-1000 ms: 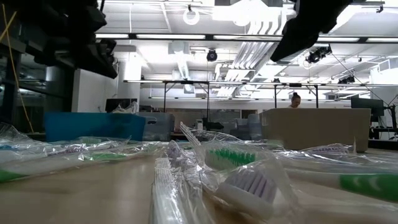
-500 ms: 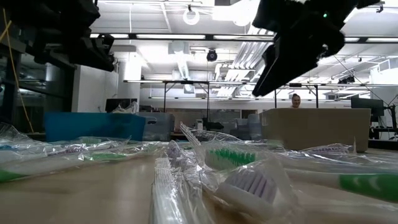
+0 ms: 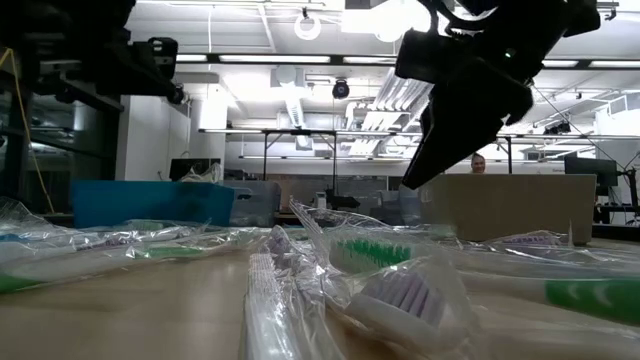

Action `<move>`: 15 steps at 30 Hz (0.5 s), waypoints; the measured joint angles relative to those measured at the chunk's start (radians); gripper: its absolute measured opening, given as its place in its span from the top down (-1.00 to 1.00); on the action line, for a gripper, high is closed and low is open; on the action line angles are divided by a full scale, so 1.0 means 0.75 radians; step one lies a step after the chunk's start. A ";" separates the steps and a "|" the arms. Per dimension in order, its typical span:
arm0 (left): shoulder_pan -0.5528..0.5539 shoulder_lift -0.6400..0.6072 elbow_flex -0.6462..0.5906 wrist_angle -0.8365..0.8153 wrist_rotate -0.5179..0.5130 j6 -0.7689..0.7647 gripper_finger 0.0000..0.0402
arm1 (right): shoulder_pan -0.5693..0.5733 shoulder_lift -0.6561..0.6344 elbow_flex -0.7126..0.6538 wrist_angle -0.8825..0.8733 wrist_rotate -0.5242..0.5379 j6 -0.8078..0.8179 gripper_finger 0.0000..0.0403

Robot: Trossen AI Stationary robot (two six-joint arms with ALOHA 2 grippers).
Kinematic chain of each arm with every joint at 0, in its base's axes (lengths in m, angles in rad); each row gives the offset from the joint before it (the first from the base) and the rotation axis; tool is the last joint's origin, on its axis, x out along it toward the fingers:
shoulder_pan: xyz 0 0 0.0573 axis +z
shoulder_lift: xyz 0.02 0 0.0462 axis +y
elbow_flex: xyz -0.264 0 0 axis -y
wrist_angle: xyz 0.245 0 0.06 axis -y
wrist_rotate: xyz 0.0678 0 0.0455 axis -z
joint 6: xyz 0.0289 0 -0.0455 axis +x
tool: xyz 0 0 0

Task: Pick & Place Toothbrushes
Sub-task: Put the green toothbrush into the left black bin

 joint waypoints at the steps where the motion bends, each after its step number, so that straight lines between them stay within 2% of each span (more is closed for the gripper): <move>1: 0.000 -0.023 -0.012 0.004 -0.001 0.005 0.99 | -0.005 0.000 0.000 -0.001 -0.001 0.043 -0.08; 7: 0.000 -0.182 -0.043 0.000 -0.004 0.066 0.99 | -0.067 0.000 0.000 -0.007 -0.162 0.105 -0.08; 15: 0.001 -0.362 -0.043 -0.060 -0.009 0.102 0.99 | -0.169 0.000 0.030 -0.033 -0.275 -0.052 -0.08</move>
